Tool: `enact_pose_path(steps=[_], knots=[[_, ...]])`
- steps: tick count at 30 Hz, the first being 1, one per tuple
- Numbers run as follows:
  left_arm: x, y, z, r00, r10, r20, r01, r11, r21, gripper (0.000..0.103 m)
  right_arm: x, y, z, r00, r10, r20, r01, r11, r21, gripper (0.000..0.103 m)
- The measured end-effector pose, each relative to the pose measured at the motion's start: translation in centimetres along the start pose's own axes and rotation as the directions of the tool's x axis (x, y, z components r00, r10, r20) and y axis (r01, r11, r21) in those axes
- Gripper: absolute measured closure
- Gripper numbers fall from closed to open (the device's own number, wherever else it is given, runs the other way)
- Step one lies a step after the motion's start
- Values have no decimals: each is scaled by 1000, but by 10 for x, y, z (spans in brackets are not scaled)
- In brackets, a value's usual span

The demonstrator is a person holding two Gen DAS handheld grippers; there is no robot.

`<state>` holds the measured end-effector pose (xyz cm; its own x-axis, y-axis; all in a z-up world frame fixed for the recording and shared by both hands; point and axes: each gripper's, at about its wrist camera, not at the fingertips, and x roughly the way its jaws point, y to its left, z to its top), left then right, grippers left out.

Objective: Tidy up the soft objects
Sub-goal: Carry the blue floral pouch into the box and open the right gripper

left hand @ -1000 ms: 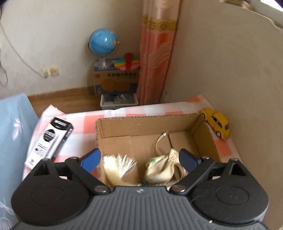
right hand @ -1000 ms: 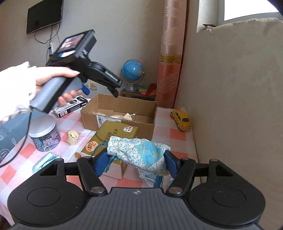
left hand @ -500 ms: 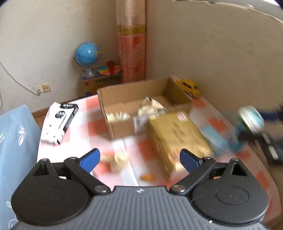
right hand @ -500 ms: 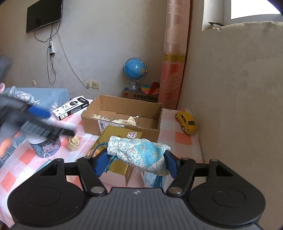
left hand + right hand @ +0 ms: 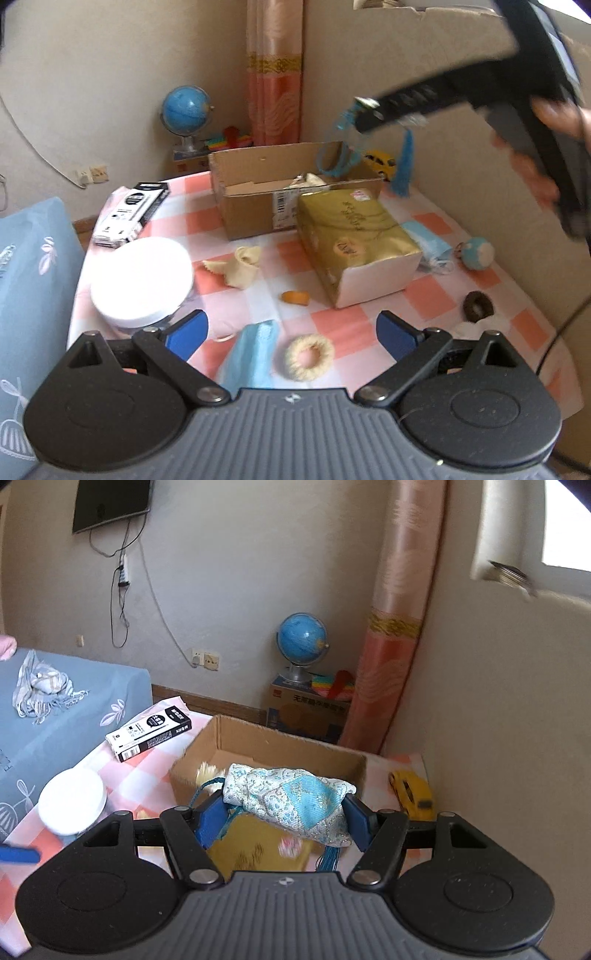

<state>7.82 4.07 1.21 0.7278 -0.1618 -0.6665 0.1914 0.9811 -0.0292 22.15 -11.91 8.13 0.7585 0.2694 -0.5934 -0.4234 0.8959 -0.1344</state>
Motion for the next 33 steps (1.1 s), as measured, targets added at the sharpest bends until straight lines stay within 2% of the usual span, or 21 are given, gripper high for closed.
enact_pose_path(steps=[4,9,18,20,21,22,24,33], knots=[[-1,7,-5,999,36,6,-36,999,-2,6,33,9,21,1000,16,-24,-17,999,-39,32],[2,18,-8,999,42,-1,-42,999,-21,6,77,18,42,998,34,-60,-39,997,-69,32],[19,35,-12,996,75,-40,-78,995,-65,6,136,20,61,993,48,-108,-56,996,-71,32],[22,39,-12,996,77,-49,-80,994,-75,6,144,21,62,993,38,-115,-47,996,-74,26],[23,40,-13,996,76,-52,-80,994,-78,6,146,21,61,993,33,-115,-42,996,-74,16],[23,40,-13,996,75,-54,-79,994,-79,6,146,20,60,993,33,-110,-41,997,-73,10],[24,41,-14,996,74,-57,-78,994,-78,6,145,20,57,994,36,-103,-43,997,-65,5],[19,38,-14,996,66,-51,-70,995,-72,6,120,15,47,994,37,-104,-40,999,-30,2]])
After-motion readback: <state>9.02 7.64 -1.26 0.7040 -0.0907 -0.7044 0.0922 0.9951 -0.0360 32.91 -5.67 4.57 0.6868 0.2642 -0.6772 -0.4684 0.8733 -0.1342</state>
